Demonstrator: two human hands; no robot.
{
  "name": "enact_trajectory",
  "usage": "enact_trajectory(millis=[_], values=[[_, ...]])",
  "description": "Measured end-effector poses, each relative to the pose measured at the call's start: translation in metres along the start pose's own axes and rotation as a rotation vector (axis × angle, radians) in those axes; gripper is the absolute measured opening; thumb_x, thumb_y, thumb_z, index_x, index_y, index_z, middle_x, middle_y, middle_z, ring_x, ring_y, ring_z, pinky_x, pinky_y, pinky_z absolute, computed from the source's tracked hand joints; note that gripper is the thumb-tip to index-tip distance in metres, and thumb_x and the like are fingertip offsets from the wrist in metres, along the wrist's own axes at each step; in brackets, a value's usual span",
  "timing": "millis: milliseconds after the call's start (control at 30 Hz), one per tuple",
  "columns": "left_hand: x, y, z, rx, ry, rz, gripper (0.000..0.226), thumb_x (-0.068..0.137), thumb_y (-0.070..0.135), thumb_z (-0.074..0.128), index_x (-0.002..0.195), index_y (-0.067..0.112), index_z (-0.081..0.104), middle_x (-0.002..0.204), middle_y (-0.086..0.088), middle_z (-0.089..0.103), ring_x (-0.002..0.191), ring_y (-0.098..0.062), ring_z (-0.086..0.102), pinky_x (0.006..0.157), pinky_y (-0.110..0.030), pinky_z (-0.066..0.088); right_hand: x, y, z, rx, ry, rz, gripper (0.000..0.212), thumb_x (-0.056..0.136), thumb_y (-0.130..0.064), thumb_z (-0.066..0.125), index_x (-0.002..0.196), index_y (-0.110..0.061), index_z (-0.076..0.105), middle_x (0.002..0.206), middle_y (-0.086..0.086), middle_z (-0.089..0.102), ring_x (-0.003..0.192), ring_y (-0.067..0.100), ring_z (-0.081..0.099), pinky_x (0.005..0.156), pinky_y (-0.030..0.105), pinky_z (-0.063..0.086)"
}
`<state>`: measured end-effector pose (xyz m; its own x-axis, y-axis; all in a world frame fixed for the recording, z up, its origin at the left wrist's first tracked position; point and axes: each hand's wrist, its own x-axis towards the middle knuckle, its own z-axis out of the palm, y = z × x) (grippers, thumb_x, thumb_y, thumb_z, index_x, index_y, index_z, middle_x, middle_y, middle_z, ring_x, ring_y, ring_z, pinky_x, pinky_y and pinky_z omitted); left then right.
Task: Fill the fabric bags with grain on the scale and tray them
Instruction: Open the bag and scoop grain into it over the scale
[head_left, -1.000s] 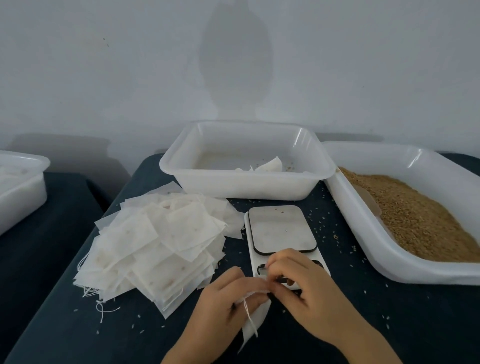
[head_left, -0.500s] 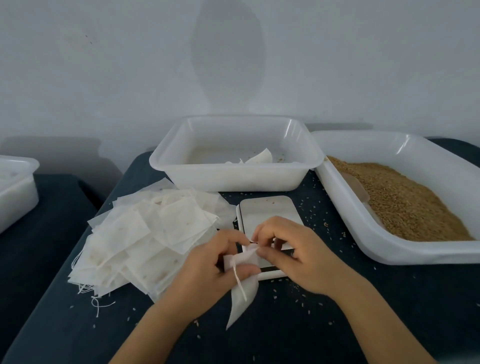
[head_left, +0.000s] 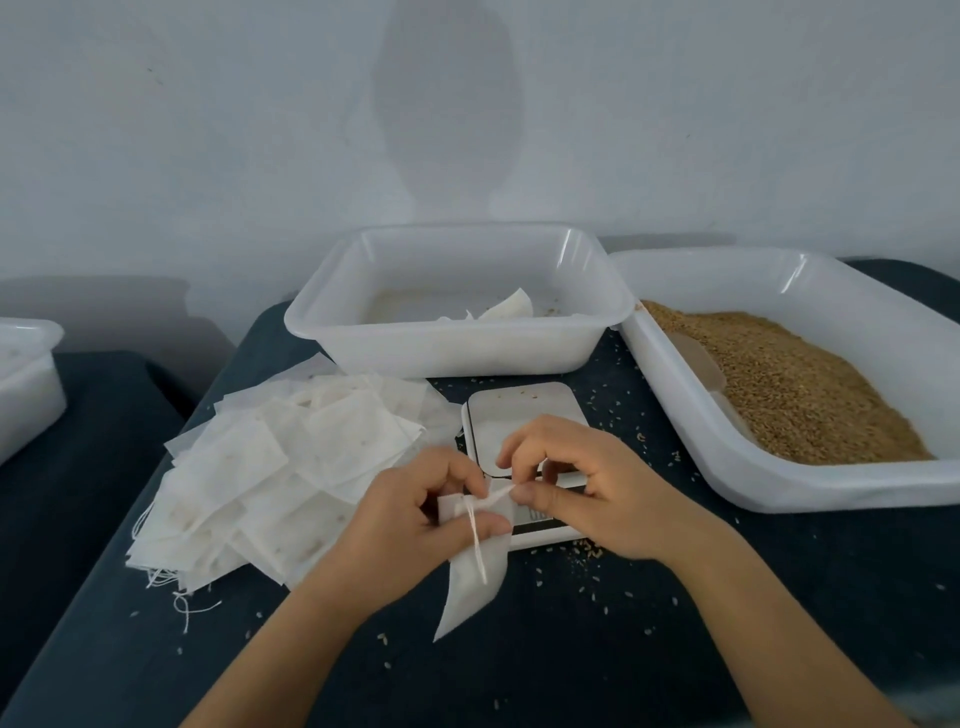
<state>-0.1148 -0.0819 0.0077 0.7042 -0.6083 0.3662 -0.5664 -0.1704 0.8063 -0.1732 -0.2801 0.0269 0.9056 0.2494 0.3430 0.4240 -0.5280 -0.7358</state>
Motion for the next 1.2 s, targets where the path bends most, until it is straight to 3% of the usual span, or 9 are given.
enact_trajectory(millis=[167, 300, 433, 567, 633, 800, 900, 1067, 1200], values=[[0.002, 0.003, 0.0, 0.019, -0.096, 0.041, 0.017, 0.07, 0.048, 0.067, 0.087, 0.048, 0.062, 0.077, 0.015, 0.064, 0.063, -0.014, 0.057, 0.058, -0.02, 0.046, 0.001, 0.0, 0.0, -0.012, -0.005, 0.003, 0.015, 0.088, -0.018, 0.063, 0.085, -0.031, 0.057, 0.099, -0.011, 0.06, 0.092, 0.012, 0.059, 0.078, 0.024, 0.048], [0.001, 0.0, -0.001, 0.045, -0.075, 0.005, 0.027, 0.068, 0.05, 0.069, 0.091, 0.046, 0.056, 0.056, 0.011, 0.043, 0.05, -0.005, 0.036, 0.05, -0.012, 0.032, 0.001, 0.0, -0.001, -0.021, -0.006, -0.004, 0.016, 0.088, -0.017, 0.064, 0.086, -0.031, 0.057, 0.101, -0.013, 0.06, 0.092, 0.012, 0.059, 0.077, 0.02, 0.048], [0.003, 0.001, -0.003, 0.066, -0.128, -0.001, 0.026, 0.066, 0.057, 0.067, 0.086, 0.041, 0.061, 0.073, 0.001, 0.059, 0.058, -0.021, 0.048, 0.054, -0.025, 0.038, 0.002, -0.002, -0.002, -0.031, -0.024, -0.022, 0.013, 0.088, -0.021, 0.063, 0.086, -0.032, 0.057, 0.102, -0.013, 0.059, 0.093, 0.011, 0.059, 0.079, 0.016, 0.047], [0.003, -0.001, -0.01, 0.112, -0.236, 0.028, 0.021, 0.072, 0.054, 0.065, 0.07, 0.035, 0.057, 0.063, 0.01, 0.052, 0.055, -0.007, 0.044, 0.052, -0.016, 0.035, 0.0, -0.003, -0.005, -0.039, -0.002, -0.019, 0.012, 0.088, -0.022, 0.061, 0.085, -0.033, 0.057, 0.1, -0.012, 0.061, 0.091, 0.013, 0.059, 0.077, 0.019, 0.047], [0.003, -0.003, -0.015, 0.13, -0.224, 0.032, 0.025, 0.077, 0.052, 0.059, 0.071, 0.028, 0.055, 0.066, 0.007, 0.053, 0.059, -0.009, 0.048, 0.055, -0.022, 0.041, -0.001, -0.004, -0.01, -0.063, 0.002, 0.005, 0.014, 0.088, -0.023, 0.06, 0.084, -0.035, 0.056, 0.099, -0.012, 0.061, 0.091, 0.012, 0.06, 0.076, 0.019, 0.048], [0.011, 0.005, -0.018, 0.275, -0.174, 0.18, 0.018, 0.083, 0.04, 0.056, 0.072, 0.026, 0.062, 0.073, 0.011, 0.055, 0.067, -0.005, 0.051, 0.061, -0.022, 0.044, 0.005, -0.009, -0.012, -0.288, -0.189, 0.071, 0.018, 0.086, -0.036, 0.063, 0.098, -0.046, 0.052, 0.108, -0.025, 0.048, 0.099, 0.0, 0.052, 0.079, 0.017, 0.044], [0.021, 0.013, -0.018, 0.421, -0.162, 0.285, 0.033, 0.082, 0.042, 0.056, 0.071, 0.013, 0.066, 0.071, 0.007, 0.056, 0.064, -0.004, 0.051, 0.059, -0.023, 0.044, 0.011, -0.015, -0.012, -0.447, -0.138, 0.021, 0.02, 0.083, -0.042, 0.066, 0.101, -0.037, 0.059, 0.108, -0.025, 0.043, 0.095, 0.0, 0.049, 0.076, 0.021, 0.046], [0.036, 0.021, -0.026, 0.581, -0.165, 0.312, 0.042, 0.084, 0.052, 0.047, 0.081, 0.015, 0.069, 0.073, 0.006, 0.057, 0.066, -0.009, 0.054, 0.058, -0.031, 0.049, 0.02, -0.014, -0.022, -0.536, -0.086, -0.019, 0.011, 0.088, -0.026, 0.067, 0.091, -0.018, 0.075, 0.109, -0.015, 0.06, 0.096, 0.005, 0.053, 0.083, 0.032, 0.047], [0.054, 0.018, -0.035, 0.652, -0.255, 0.375, 0.038, 0.09, 0.045, 0.046, 0.095, 0.015, 0.07, 0.096, 0.004, 0.064, 0.085, -0.008, 0.059, 0.075, -0.025, 0.048, 0.025, -0.008, -0.032, -0.524, -0.065, -0.029, 0.013, 0.087, -0.02, 0.068, 0.094, -0.014, 0.077, 0.106, -0.008, 0.069, 0.096, 0.005, 0.055, 0.086, 0.031, 0.047]])
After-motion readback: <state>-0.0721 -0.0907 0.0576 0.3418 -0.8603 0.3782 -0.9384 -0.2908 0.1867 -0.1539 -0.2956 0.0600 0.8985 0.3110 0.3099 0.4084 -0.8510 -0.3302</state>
